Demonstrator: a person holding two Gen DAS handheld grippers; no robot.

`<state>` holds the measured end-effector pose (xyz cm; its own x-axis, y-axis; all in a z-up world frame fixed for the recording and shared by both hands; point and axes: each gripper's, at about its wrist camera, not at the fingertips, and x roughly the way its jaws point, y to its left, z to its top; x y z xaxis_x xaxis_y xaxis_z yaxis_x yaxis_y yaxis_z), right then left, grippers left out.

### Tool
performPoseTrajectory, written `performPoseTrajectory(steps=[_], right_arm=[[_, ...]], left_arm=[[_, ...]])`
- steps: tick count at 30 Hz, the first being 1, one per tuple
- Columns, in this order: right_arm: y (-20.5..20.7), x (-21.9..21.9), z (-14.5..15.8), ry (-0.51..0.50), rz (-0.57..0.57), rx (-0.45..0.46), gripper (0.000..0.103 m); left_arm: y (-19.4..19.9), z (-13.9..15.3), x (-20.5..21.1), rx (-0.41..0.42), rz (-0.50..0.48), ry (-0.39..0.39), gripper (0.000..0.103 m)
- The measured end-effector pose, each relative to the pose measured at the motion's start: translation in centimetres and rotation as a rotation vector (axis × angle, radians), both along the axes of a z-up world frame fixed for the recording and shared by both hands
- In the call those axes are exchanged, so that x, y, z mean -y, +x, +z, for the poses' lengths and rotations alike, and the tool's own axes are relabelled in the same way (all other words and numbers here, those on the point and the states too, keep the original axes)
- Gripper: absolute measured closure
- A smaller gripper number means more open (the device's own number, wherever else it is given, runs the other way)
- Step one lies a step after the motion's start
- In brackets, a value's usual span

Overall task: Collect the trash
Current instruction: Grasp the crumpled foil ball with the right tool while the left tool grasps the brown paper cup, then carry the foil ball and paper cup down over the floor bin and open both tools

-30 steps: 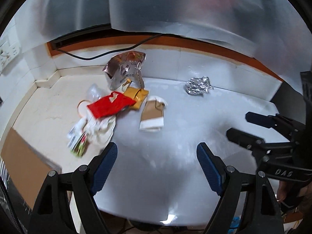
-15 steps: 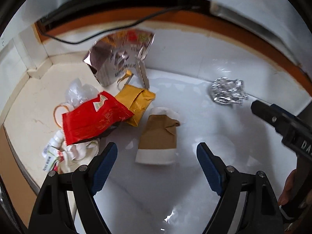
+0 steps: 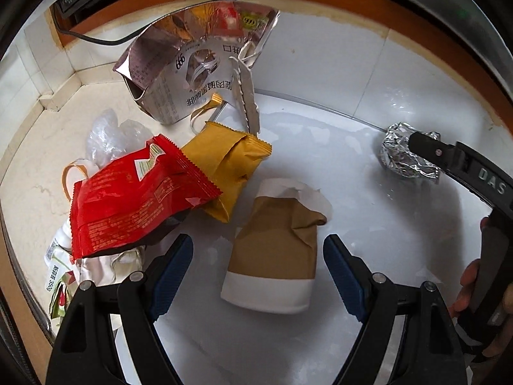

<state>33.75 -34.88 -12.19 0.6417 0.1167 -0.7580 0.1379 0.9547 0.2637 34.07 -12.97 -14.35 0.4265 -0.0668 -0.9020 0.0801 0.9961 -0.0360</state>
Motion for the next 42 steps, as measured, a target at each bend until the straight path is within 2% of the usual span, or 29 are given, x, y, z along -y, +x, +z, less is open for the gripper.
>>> performPoseTrajectory(steps=[6, 12, 15, 18, 21, 22, 25, 26, 27, 33, 42], right_arm=[[1.5, -0.1, -1.5, 0.026, -0.006, -0.026, 0.011], [2.5, -1.1, -1.7, -0.031, 0.023, -0.031, 0.011], [2.7, -1.4, -1.7, -0.047, 0.04, -0.037, 0.02], [2.8, -1.6, -1.7, -0.042, 0.054, -0.039, 0.022], [2.4, -1.7, -1.7, -0.04, 0.059, -0.033, 0.023], [2.2, -1.8, -1.6, -0.045, 0.062, -0.029, 0.023], [1.2, -1.8, -1.4, -0.056, 0.074, -0.021, 0.024], [0.8, -1.7, -1.3, -0.053, 0.077, -0.013, 0.031], [0.4, -1.5, -0.8, -0.05, 0.071, 0.009, 0.034], [-1.8, -1.3, -0.3, -0.032, 0.115, -0.004, 0.034], [-7.6, -3.2, 1.2, 0.015, 0.187, 0.023, 0.035]], left_arm=[[0.5, -0.8, 0.0, -0.013, 0.016, -0.005, 0.021], [1.2, -1.3, 0.0, -0.022, 0.038, 0.0, 0.021], [1.5, -1.7, 0.0, -0.03, 0.049, 0.004, 0.021], [1.6, -1.8, 0.6, -0.027, 0.043, 0.024, 0.023], [1.5, -1.6, 1.5, -0.008, 0.026, 0.026, 0.043], [1.5, -1.5, 1.7, -0.002, 0.02, 0.024, 0.054], [1.4, -1.4, 2.4, -0.002, -0.001, 0.019, 0.055], [1.2, -1.4, 2.5, 0.001, -0.007, 0.018, 0.055], [1.0, -1.4, 2.5, 0.002, -0.009, 0.016, 0.055], [-0.3, -1.0, 2.2, 0.014, -0.013, -0.002, 0.055], [-4.7, 1.9, 0.9, 0.061, -0.009, -0.053, 0.055]])
